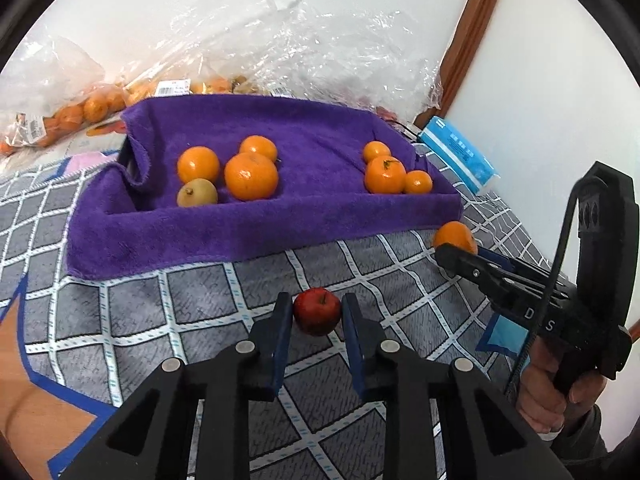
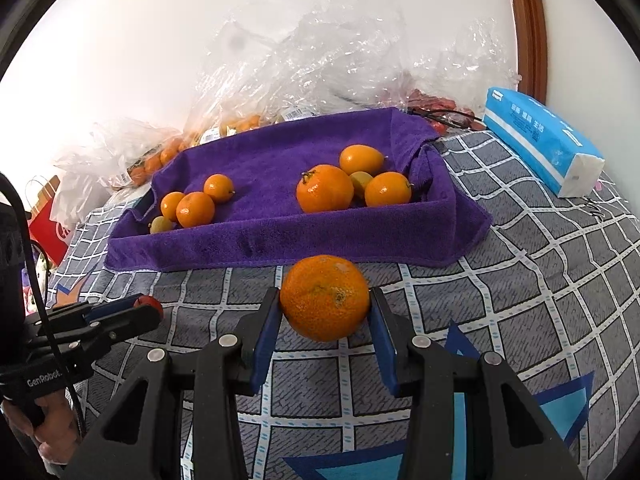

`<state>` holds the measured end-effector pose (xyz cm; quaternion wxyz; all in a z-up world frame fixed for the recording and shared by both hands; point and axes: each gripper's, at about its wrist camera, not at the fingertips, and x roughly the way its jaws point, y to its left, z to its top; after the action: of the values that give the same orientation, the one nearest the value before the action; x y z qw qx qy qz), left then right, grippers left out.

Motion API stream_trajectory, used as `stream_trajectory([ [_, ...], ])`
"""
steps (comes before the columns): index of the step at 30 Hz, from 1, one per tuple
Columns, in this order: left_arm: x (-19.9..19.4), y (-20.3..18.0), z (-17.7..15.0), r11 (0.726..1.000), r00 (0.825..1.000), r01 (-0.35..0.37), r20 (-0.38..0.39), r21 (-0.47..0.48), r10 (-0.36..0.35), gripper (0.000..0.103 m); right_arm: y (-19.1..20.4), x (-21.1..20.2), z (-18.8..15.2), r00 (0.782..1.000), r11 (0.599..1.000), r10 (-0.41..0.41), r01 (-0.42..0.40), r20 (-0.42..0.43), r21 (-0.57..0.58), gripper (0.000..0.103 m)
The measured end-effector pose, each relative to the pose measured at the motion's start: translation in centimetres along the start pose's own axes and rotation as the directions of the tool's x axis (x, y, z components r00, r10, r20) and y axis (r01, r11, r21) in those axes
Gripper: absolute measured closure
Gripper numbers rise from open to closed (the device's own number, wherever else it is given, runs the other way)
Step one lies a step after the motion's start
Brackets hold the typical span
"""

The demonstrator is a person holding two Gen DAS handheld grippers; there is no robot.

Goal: Organize fruits
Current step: 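Grasp a loose orange with the right tool while the left tool grasps the small red fruit, then lift both held fruits and carry them over the purple towel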

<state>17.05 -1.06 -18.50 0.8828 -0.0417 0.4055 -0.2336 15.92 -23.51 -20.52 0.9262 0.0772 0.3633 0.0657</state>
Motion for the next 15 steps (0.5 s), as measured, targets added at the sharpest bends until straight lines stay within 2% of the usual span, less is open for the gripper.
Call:
stream_trajectory([
  [5,-1.4,0.5,0.5,1.0,0.999,-0.019,0.029,-0.02,0.02,0.079,1.1,-0.3,0.3,1.0,0.999,-0.03,0.03,-0.007,-0.04,0.06],
  [12,-4.0,1.7,1.9,0.996,0.995,-0.07,0.063,-0.051,0.073,0.079,3.5,-2.9,2.9,0.998,0.996,-0.009,0.014,0.056,-0.091,0.06],
  [15,-4.9,2.4,2.8,0.992,0.991,-0.094,0.084,-0.083,0.1,0.079,4.2,-3.4,4.7,0.996,0.995,0.031,-0.023,0.079,-0.096,0.06],
])
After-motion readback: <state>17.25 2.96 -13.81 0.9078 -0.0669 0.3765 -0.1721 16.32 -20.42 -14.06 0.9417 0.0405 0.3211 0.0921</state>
